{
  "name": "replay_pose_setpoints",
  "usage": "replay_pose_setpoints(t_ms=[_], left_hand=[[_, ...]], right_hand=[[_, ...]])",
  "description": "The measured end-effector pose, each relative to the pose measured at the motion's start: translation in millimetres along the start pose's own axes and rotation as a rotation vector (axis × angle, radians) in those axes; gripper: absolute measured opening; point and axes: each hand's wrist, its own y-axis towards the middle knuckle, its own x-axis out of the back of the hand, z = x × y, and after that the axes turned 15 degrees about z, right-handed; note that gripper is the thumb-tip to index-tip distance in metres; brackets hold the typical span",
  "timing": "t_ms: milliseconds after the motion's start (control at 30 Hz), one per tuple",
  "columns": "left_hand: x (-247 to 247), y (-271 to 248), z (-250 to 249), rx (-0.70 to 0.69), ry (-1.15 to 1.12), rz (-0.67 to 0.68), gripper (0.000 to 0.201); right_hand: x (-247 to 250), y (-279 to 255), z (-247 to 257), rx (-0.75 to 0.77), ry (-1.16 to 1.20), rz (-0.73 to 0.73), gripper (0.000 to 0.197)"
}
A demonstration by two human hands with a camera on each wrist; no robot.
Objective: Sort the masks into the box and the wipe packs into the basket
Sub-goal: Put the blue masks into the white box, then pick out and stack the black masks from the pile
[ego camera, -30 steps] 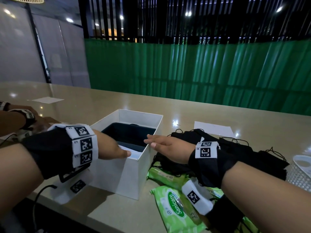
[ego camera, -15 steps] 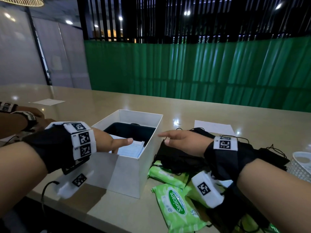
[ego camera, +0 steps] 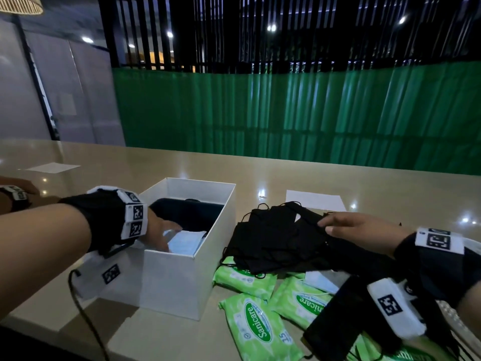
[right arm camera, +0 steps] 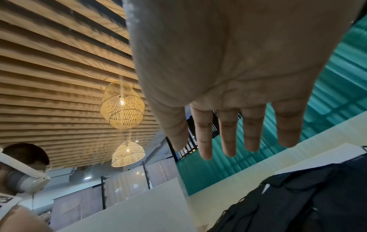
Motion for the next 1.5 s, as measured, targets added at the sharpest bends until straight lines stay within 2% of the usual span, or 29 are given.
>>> replay_pose_setpoints(t_ms=[100,167,233,267,333,367,433,467,533,600,667,767,867,1000,1067,1167,1367,1433,1500], left_hand=[[-7.3,-2.1,3.7,-0.026,-0.046,-0.034,0.064],[-11.5,-0.7,5.4,-0.062,-0.134,-0.010,0.071],[-15.8,-3.5,7.9,-0.031,-0.228,0.013,0.076],[-16.8,-6.9,7.3,-0.035,-0.192,0.004,0.072],[-16.4,-4.9,10.1,-0.027,-0.177,-0.007,0.068],[-16.5,-4.6,9.6,-0.007,-0.254,-0.028,0.070],[-17.8,-10.1,8.1,-0.011,-0.381,-0.038,0.076],[-16.2,-10.9,7.7,-0.046,-0.415,-0.014,0.076],[-11.2,-15.8,3.0,-0.132,-0.416,0.084,0.057],[-4.1,-27.0,-7.1,-0.183,-0.371,0.097,0.050],[6.2,-46.2,-21.2,-0.259,-0.304,0.036,0.047],[27.0,-68.0,-41.0,-0.416,-0.192,-0.160,0.039],[46.2,-81.3,-67.0,-0.552,-0.167,-0.289,0.037],[58.4,-87.0,-111.4,-0.626,-0.116,-0.398,0.039],[56.3,-76.7,-137.4,-0.690,-0.129,-0.347,0.040],[46.4,-46.6,-175.3,-0.725,-0.166,-0.178,0.040],[27.0,11.8,-218.2,-0.588,-0.424,0.143,0.040],[22.1,23.3,-227.9,-0.571,-0.471,0.177,0.040],[21.3,28.4,-237.9,-0.563,-0.525,0.138,0.036]], right_hand=[[-3.6,-6.7,-12.6,-0.062,-0.006,0.062,0.017],[-8.0,-7.0,-25.0,-0.091,0.011,0.074,0.016],[-13.4,-7.4,-33.6,-0.118,0.060,0.069,0.012],[-16.7,-6.3,-37.2,-0.136,0.067,0.067,0.017],[-22.9,-2.1,-47.0,-0.150,0.042,0.075,0.053],[-26.6,-1.3,-49.4,-0.170,0.028,0.101,0.053],[-33.6,-3.0,-47.6,-0.225,-0.009,0.166,0.017],[-34.4,-2.6,-49.9,-0.229,-0.021,0.154,0.009],[-32.9,-3.7,-53.0,-0.226,-0.011,0.113,0.010],[-28.7,-6.6,-55.3,-0.243,0.019,0.080,0.011],[-23.1,-7.7,-58.5,-0.280,0.025,0.042,0.016],[-19.1,-11.1,-58.4,-0.382,0.009,0.017,0.036],[-22.5,-13.1,-59.0,-0.471,-0.009,0.031,0.053],[-30.4,-15.6,-58.8,-0.511,-0.043,0.068,0.067],[-32.9,-17.9,-58.3,-0.505,-0.064,0.085,0.069],[-35.3,-21.0,-60.0,-0.496,-0.107,0.114,0.070],[-35.2,-25.2,-66.8,-0.488,-0.170,0.169,0.076],[-35.6,-24.8,-69.1,-0.484,-0.173,0.180,0.078],[-37.0,-23.0,-71.2,-0.482,-0.170,0.189,0.080]])
